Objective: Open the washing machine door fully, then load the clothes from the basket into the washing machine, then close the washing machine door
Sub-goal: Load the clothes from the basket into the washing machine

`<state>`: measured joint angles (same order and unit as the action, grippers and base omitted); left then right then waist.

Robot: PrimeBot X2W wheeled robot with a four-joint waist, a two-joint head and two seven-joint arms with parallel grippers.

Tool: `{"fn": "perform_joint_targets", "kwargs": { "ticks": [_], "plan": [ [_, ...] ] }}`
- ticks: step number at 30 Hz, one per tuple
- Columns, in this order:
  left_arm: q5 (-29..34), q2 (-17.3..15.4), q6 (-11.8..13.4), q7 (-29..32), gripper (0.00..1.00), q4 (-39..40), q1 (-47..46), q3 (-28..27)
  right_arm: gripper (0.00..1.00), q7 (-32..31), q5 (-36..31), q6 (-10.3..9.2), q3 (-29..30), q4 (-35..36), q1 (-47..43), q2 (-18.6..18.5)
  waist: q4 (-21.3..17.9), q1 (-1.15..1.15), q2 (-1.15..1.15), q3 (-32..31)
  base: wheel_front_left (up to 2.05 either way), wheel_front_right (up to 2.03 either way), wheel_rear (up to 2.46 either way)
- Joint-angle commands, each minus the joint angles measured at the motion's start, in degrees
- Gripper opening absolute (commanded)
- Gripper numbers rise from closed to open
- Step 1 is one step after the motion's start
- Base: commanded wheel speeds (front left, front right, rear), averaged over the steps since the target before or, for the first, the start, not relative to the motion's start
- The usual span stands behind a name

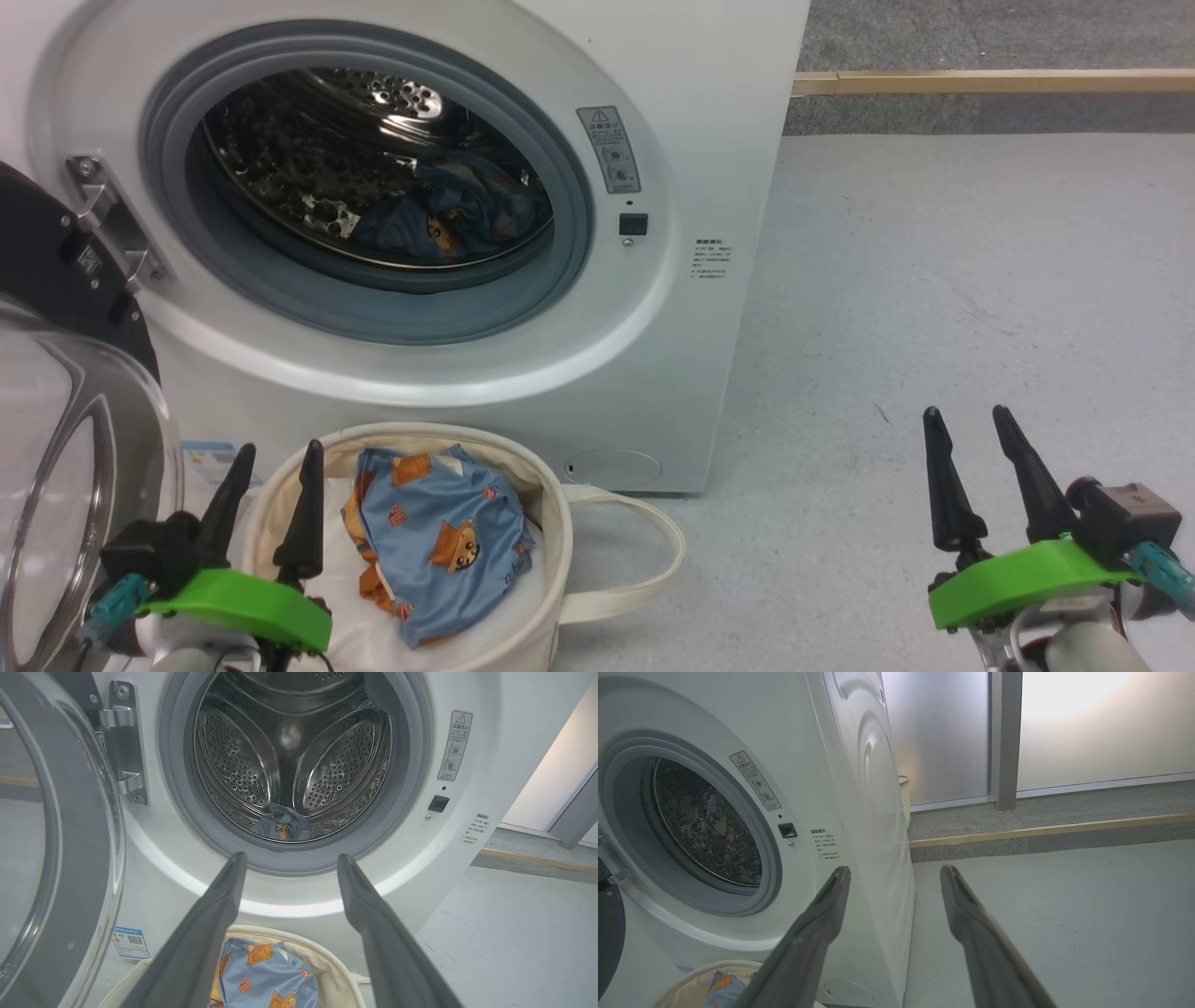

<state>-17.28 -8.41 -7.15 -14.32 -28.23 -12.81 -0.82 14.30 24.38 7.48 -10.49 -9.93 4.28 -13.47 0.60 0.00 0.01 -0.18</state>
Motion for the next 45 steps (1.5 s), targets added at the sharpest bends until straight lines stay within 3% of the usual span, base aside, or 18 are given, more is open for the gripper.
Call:
{"fn": "perform_joint_targets", "kwargs": {
  "ticks": [1,29,36,45],
  "plan": [
    [-0.18,-1.01,-0.32,-0.68,1.0,1.54,-1.3,-1.89,1.0,0.7,0.32,0.01,-1.23,1.95,1.16,-1.34,-0.19,0.0,-0.01,0.04,0.0,0.0,0.0],
    [-0.81,-0.78,-0.34,-0.68,1.0,0.63,-1.6,-2.36,1.0,0.7,1.09,0.01,-2.53,2.89,2.19,-1.42,-0.88,0.0,-0.01,1.45,0.0,0.0,0.0],
    [-3.14,-0.92,-0.34,-0.68,1.0,-4.6,-3.5,-0.09,1.0,0.7,0.87,0.01,-3.72,2.87,4.06,-1.3,-1.32,0.0,-0.01,4.62,0.0,0.0,0.0],
    [-9.07,-1.53,-0.34,-0.68,1.0,-15.97,-11.8,7.1,1.0,0.7,-0.71,0.01,-3.62,3.69,7.92,-1.46,-1.44,0.0,-0.01,13.4,0.0,0.0,0.0]
  ]
}}
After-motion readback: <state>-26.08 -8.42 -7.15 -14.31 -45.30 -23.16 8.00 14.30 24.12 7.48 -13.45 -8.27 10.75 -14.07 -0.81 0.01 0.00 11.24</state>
